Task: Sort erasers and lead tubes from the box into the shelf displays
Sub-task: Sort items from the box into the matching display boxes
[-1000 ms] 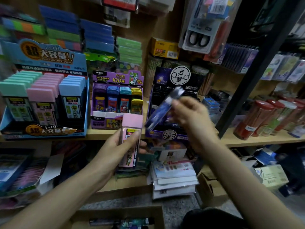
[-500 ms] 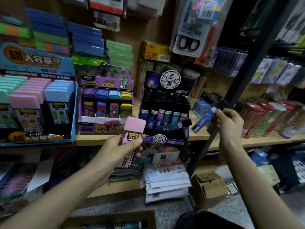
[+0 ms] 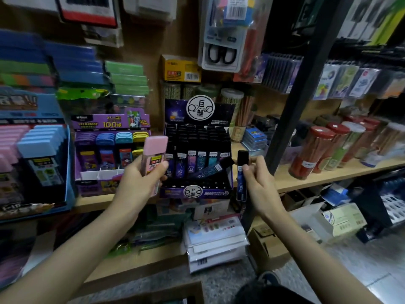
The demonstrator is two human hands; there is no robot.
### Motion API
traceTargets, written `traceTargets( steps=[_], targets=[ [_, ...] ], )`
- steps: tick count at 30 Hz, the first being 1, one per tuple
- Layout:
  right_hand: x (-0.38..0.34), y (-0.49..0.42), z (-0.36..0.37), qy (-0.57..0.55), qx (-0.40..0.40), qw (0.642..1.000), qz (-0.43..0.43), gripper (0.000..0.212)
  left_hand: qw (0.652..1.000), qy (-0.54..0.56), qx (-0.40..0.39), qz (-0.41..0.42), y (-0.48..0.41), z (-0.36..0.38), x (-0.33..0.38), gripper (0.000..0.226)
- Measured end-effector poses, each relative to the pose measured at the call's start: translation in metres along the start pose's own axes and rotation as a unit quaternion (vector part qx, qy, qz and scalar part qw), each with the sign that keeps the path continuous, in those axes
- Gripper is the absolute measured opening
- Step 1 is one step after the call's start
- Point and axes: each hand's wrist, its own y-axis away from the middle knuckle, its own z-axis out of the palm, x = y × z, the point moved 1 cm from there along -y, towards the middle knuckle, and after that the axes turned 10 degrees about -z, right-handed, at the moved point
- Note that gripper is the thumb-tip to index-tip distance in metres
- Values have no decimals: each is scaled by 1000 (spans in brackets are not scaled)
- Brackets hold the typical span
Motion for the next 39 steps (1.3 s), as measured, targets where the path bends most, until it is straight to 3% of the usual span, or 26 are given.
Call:
traceTargets(
  steps=[5, 10, 18, 31, 36, 39],
  targets=[
    [-20, -13, 13, -72, -16, 997, -27, 7, 998, 22, 33, -43, 4, -18, -10, 9],
    [-40, -31, 45, -111, -52, 991, -49, 23, 996, 47, 37, -68, 5, -22, -15, 8],
    [-42, -38, 57, -167, 1, 986, 3, 4, 994, 73, 19, -76, 5, -25, -17, 6],
    [-30, -40, 59, -73, 21, 997, -27, 12, 987, 116, 18, -107, 13, -38, -22, 4],
    [-26, -41, 52, -33, 1, 999, -16, 7, 989, 123, -30, -75, 16, -37, -22, 8],
    [-25, -38, 55, 21, -17, 1000, 3, 17, 988, 129, -57, -69, 16, -36, -23, 14]
  ],
)
